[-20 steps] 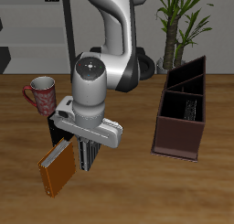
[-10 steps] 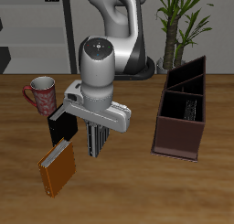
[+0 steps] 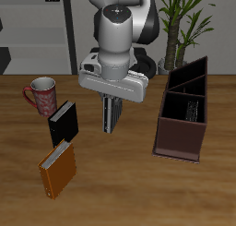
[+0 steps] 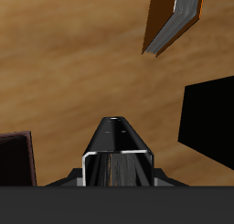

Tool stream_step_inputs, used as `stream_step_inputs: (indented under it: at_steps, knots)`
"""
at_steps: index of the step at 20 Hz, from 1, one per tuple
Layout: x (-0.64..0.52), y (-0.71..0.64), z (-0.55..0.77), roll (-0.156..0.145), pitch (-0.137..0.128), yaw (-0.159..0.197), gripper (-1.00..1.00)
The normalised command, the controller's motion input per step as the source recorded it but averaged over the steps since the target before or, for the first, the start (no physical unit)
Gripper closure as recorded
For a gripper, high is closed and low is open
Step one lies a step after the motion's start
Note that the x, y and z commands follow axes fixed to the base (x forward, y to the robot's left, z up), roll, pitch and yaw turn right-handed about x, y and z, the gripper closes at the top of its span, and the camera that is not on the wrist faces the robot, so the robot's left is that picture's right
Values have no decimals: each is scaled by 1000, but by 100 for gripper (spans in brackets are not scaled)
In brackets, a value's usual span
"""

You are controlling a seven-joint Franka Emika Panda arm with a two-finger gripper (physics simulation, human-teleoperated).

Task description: Place the left striped book into the left desk caddy's right compartment and place the right striped book into the left desk caddy's right compartment and place the orange book into the left desk caddy's left compartment

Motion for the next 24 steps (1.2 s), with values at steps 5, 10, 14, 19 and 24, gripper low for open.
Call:
stream_step_inputs:
  at_steps: [5,10,14,19,24]
  knots:
    - [-374,206,393,-6,-70,10,100]
    - [-379,227,366,20,-26,-20,100]
    - [-107,304,334,42,0,32,100]
    - [22,465,277,98,40,37,100]
    - [111,366,371,55,28,45,100]
